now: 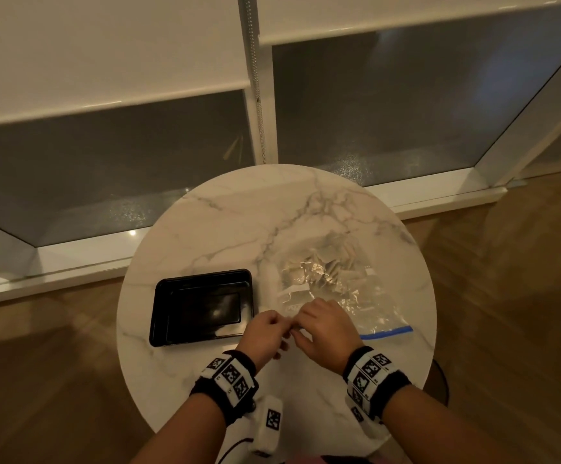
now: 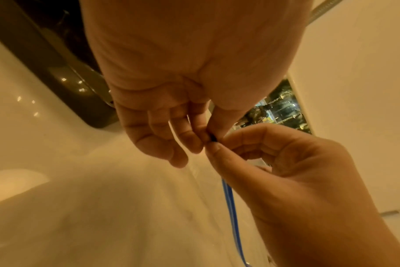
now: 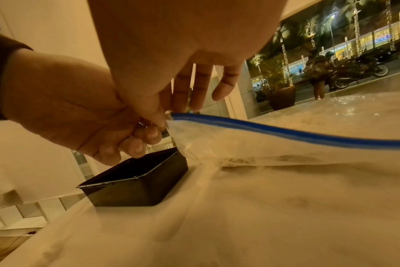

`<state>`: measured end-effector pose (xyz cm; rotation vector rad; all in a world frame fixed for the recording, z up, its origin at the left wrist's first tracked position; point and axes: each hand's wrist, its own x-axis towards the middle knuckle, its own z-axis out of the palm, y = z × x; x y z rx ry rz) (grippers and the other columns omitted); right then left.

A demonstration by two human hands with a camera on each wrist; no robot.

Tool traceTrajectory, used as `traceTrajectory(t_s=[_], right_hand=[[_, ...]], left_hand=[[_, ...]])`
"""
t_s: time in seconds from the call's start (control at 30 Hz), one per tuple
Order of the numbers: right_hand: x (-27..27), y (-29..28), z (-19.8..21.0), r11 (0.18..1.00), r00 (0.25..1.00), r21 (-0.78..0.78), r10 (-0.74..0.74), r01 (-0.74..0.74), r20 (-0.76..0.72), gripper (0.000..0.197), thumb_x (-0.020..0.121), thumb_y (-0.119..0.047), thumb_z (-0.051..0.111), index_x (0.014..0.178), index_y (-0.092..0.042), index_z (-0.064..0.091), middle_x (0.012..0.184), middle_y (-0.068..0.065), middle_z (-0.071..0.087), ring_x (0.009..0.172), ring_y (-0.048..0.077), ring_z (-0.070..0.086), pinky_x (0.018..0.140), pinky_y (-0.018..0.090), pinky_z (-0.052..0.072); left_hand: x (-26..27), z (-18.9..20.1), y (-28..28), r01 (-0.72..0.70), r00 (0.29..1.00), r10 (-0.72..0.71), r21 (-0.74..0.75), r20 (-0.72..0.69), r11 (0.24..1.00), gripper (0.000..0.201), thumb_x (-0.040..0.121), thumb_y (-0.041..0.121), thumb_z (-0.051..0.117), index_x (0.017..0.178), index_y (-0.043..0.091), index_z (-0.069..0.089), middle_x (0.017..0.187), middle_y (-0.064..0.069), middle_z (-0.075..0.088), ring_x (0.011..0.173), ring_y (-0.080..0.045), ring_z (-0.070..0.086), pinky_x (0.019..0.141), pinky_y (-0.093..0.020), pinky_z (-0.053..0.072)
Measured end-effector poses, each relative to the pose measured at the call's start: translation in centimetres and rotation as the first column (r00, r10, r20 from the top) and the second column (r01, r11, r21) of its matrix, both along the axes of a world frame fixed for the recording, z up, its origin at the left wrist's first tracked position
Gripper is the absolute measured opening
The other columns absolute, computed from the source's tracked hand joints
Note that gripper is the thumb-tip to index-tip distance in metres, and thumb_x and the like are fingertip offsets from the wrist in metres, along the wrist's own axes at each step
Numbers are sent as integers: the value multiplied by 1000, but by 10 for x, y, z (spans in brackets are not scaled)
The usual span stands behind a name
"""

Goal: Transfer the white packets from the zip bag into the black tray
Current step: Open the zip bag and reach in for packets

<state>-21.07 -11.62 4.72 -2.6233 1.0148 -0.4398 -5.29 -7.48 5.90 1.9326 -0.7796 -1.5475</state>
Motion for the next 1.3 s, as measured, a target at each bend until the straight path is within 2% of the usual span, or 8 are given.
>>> traceTrajectory(t_s=[0.17, 0.5, 0.77, 0.87, 1.0, 1.07, 1.2, 1.3], right_hand=[[-6, -3, 0, 1000, 1000, -25, -9, 8, -17, 8, 81, -33, 62, 79, -26, 64, 75, -9, 59, 74, 16, 54, 66, 32, 43], [-74, -25, 2, 978, 973, -29, -207, 205, -101, 7, 70, -30, 67, 72, -26, 61, 73, -9, 58, 72, 18, 56, 61, 31, 40], [-124, -45, 3, 871, 866, 2, -488, 491, -113, 13, 70, -26, 78, 78, -26, 68, 78, -10, 59, 73, 16, 55, 64, 34, 45], [-115, -40, 5, 845, 846, 29, -533, 534, -18, 15, 73, -20, 77, 83, -21, 67, 81, -7, 58, 75, 16, 53, 65, 32, 46], [-107, -33, 11, 846, 845, 78, -532, 528, 56, 15, 79, -15, 74, 90, -18, 64, 88, -6, 58, 77, 14, 55, 65, 25, 46], [-107, -33, 11, 847, 848, 108, -527, 520, 56, 15, 81, -15, 73, 91, -19, 63, 88, -9, 56, 75, 10, 53, 64, 25, 48], [-109, -33, 9, 836, 835, 154, -542, 526, 91, 16, 83, -14, 71, 93, -21, 61, 89, -10, 54, 76, 10, 54, 67, 33, 55], [-110, -34, 9, 841, 834, 167, -536, 514, 132, 16, 83, -13, 71, 94, -20, 62, 91, -10, 54, 77, 10, 55, 69, 35, 56]], left_hand=[[-1, 5, 0, 67, 992, -66, -8, 104, 998, 30, 98, 32, 57, 99, 3, 66, 87, -6, 68, 66, -13, 66, 53, -26, 47], [27, 13, 0, -37, 984, 47, -59, 173, 998, 25, 103, 26, 50, 95, 6, 64, 86, -7, 64, 66, -13, 65, 50, -22, 47], [45, 11, 2, -40, 973, 49, -44, 227, 998, 26, 103, 25, 49, 96, 4, 64, 86, -12, 66, 69, -16, 62, 57, -26, 47], [41, 9, 1, -58, 959, 76, -77, 273, 995, 25, 100, 25, 52, 86, 8, 63, 83, -9, 65, 70, -20, 61, 66, -38, 56], [40, 17, 5, 86, 778, -43, -39, 626, 996, 16, 92, 37, 57, 81, 25, 57, 81, 4, 61, 73, -13, 60, 65, -33, 52], [35, 20, 5, 207, 672, -37, -139, 739, 968, 15, 89, 36, 58, 80, 26, 52, 83, 9, 54, 75, -12, 55, 64, -33, 49], [14, 16, 2, 641, 487, -121, -260, 865, 722, 5, 91, 37, 57, 93, 34, 60, 100, 15, 55, 95, -9, 52, 79, -30, 43], [3, 12, -6, 748, 412, -167, -228, 896, 623, 20, 96, 43, 49, 104, 38, 66, 118, 15, 58, 110, -10, 53, 88, -33, 42]])
